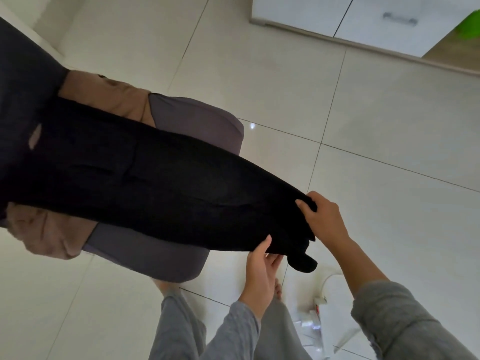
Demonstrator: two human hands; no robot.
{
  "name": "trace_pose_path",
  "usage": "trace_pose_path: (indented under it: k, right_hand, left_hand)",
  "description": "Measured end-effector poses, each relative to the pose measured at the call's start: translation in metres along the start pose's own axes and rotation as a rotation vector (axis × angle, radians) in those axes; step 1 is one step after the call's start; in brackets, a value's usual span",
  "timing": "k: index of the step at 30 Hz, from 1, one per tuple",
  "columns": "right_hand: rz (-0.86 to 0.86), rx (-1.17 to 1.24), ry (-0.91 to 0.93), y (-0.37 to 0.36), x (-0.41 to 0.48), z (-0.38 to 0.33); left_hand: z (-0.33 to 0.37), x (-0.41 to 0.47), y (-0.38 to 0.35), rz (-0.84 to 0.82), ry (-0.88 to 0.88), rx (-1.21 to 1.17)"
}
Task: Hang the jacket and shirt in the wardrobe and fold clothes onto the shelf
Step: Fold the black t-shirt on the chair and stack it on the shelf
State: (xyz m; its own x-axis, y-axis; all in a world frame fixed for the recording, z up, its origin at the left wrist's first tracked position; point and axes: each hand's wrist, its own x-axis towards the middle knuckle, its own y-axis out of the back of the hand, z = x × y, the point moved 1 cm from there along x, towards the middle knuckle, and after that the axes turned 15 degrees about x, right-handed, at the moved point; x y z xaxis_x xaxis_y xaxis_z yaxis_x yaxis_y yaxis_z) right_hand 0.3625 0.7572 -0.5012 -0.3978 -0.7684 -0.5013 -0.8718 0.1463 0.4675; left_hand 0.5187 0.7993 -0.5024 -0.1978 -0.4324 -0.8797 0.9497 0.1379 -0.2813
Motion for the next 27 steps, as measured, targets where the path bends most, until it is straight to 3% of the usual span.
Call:
trace_pose_path:
  k: [5,12,21,27]
  right_hand:
    - [0.03,0.058,0.021,0.009,-0.008,-0.067]
    - [-0.14,0.214,0.015,-0.033,-0.008,-0.198]
    - [-0.328,0.329,0.016,-0.195,0.01,-0.308]
    - [-0.318,0.382,-0.086,-0.288,0.031,-0.347]
  left_hand:
    - [0.049,-0.038,0.006,-0.019,-0.043,-0.146]
    - [0.127,-0.082,0.052,0.025,-0.115,-0.339]
    - [0.221,-0.085,0.167,0.11,-0.101,-0.645]
    - [0.267,-0.063,0.235,0.148,-0.115,-0.839]
